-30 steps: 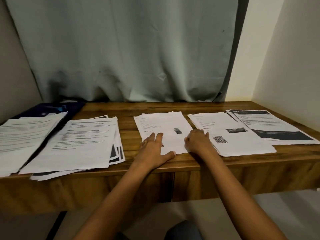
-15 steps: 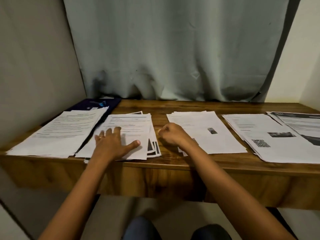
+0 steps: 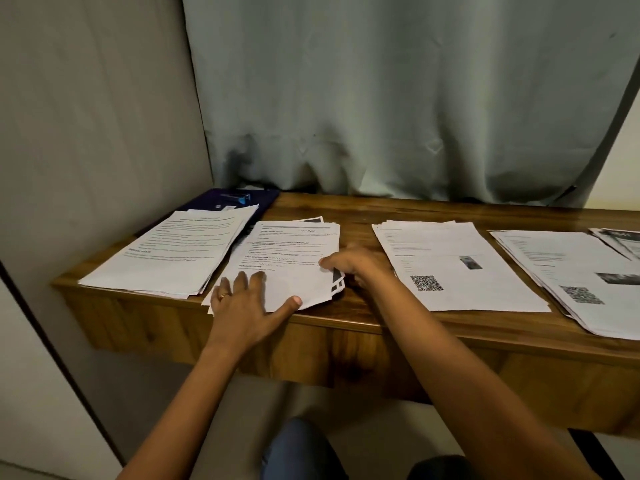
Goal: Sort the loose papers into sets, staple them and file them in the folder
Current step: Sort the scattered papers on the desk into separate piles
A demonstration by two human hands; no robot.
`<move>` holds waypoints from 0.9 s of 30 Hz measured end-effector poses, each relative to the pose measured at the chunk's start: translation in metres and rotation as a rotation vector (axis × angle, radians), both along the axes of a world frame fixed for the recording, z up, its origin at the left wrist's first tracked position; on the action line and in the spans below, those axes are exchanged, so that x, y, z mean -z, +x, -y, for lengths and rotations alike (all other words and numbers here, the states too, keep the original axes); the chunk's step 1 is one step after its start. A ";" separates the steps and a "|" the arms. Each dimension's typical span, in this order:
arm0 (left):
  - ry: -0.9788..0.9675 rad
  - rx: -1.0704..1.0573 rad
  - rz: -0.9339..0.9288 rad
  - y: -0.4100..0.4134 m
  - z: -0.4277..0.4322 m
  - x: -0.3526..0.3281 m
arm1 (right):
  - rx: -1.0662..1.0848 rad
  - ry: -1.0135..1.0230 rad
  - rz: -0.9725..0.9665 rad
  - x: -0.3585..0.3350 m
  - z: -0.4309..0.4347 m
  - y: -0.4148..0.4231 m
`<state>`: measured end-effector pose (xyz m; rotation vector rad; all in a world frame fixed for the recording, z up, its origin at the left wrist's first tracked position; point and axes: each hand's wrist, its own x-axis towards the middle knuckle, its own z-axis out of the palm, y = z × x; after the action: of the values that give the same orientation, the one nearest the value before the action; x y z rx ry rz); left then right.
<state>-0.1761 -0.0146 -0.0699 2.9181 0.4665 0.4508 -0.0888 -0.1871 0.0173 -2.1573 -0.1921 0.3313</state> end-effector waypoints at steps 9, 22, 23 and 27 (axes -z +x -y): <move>-0.193 0.097 0.300 -0.009 -0.008 -0.024 | 0.150 -0.263 0.155 0.000 0.021 0.026; -0.322 -0.339 0.211 -0.015 -0.174 -0.037 | -0.050 -0.214 0.382 -0.013 -0.074 0.018; -0.326 -0.370 0.185 -0.015 -0.184 -0.037 | -0.099 -0.169 0.308 -0.010 -0.092 0.018; -0.368 -0.413 0.100 -0.015 -0.206 -0.042 | -0.188 -0.105 0.235 0.003 -0.143 0.016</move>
<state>-0.1915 0.1914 -0.0279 2.4309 1.0231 0.4954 -0.0733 -0.0436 0.0147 -2.2850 -0.5236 0.1974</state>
